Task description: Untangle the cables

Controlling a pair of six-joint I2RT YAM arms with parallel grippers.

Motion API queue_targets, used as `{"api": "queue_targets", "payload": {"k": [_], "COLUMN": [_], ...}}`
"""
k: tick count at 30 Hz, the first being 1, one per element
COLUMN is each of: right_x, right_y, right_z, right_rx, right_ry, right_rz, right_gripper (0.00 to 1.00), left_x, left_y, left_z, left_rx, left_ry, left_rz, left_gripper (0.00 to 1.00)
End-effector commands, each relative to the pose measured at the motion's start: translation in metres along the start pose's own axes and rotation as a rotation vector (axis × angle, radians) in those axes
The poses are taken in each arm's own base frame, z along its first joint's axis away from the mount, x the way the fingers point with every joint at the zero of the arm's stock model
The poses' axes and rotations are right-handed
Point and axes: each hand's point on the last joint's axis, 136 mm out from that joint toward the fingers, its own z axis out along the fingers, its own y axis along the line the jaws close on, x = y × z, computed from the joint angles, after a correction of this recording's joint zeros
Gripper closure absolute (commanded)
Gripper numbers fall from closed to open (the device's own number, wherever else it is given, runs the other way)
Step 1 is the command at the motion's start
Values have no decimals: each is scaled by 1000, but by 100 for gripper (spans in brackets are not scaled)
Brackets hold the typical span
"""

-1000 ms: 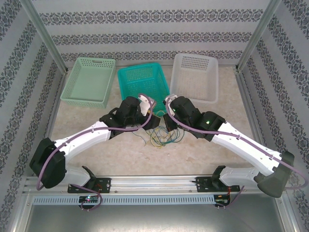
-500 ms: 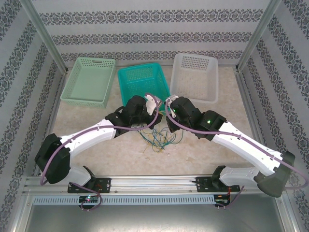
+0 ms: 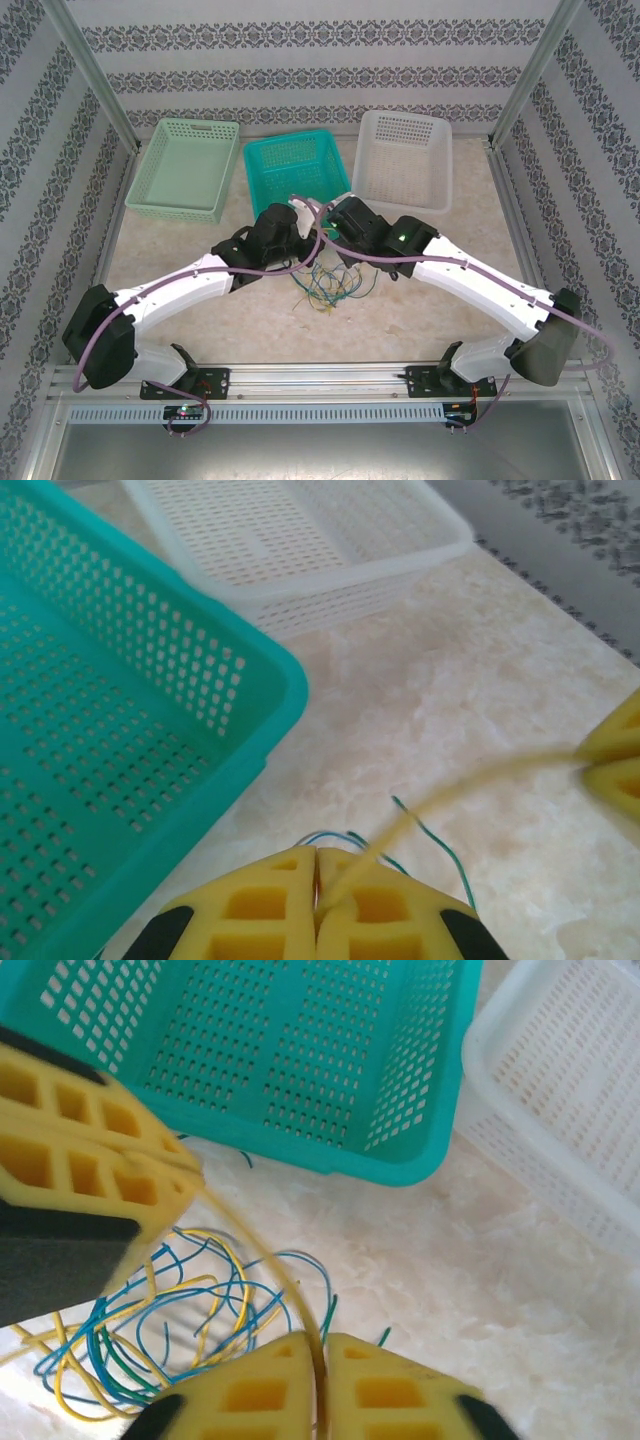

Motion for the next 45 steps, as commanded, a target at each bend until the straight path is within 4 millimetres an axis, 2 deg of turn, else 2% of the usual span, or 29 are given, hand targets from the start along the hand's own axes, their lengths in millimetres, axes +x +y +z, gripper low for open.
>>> {"api": "queue_targets", "payload": {"k": [1, 2, 3, 5, 6, 9, 10, 12, 16, 19, 27, 28, 30, 33, 35, 37, 39, 41, 45], "right_x": [22, 20, 18, 21, 25, 38, 41, 49, 60, 60, 49, 46, 44, 47, 53, 61, 70, 75, 71], "right_y": [-22, -17, -16, -20, -26, -40, -39, -32, -4, 9, 18, 20, 28, 33, 30, 18, 1, -19, -54], "right_z": [1, 4, 7, 11, 11, 5, 3, 7, 27, 43, 79, 83, 91, 98, 98, 92, 82, 68, 37], "right_rx": [54, 11, -26, -77, -87, -117, -142, -194, -254, -256, -230, -229, -238, -218, -193, -122, -30, 75, 249], "right_ry": [27, -2, -27, -59, -72, -123, -142, -153, -166, -177, -234, -231, -199, -144, -126, -95, -48, 4, 77], "right_rz": [124, 184, 263, 401, 469, 599, 629, 680, 695, 677, 690, 682, 648, 600, 562, 498, 402, 281, 65], "right_gripper": [47, 35, 30, 27, 22, 22, 22, 22, 21, 20, 21, 23, 34, 69, 85, 95, 100, 100, 100], "left_x": [4, 5, 4, 4, 4, 3, 2, 1, -2, -6, -7, -7, -6, -5, -4, -3, 1, 7, 24], "left_y": [49, 48, 46, 44, 44, 44, 44, 43, 36, 29, 20, 19, 18, 21, 28, 37, 48, 58, 74], "left_z": [-4, -3, -1, 1, 2, 2, 2, 3, 7, 8, 7, 7, 7, 4, -1, -6, -12, -17, -21], "left_rx": [-190, -181, -171, -158, -159, -165, -164, -155, -119, -75, -17, -10, -4, -14, -36, -62, -97, -146, -222], "left_ry": [-21, -19, -19, -8, -3, 2, -2, -2, -4, -14, -15, -17, -20, -19, -18, -17, -8, 14, 80], "left_rz": [-121, -129, -136, -138, -136, -134, -138, -152, -210, -249, -305, -312, -321, -322, -323, -322, -309, -272, -219], "left_gripper": [100, 100, 100, 100, 100, 100, 100, 100, 100, 100, 100, 100, 100, 100, 100, 100, 100, 100, 100]}}
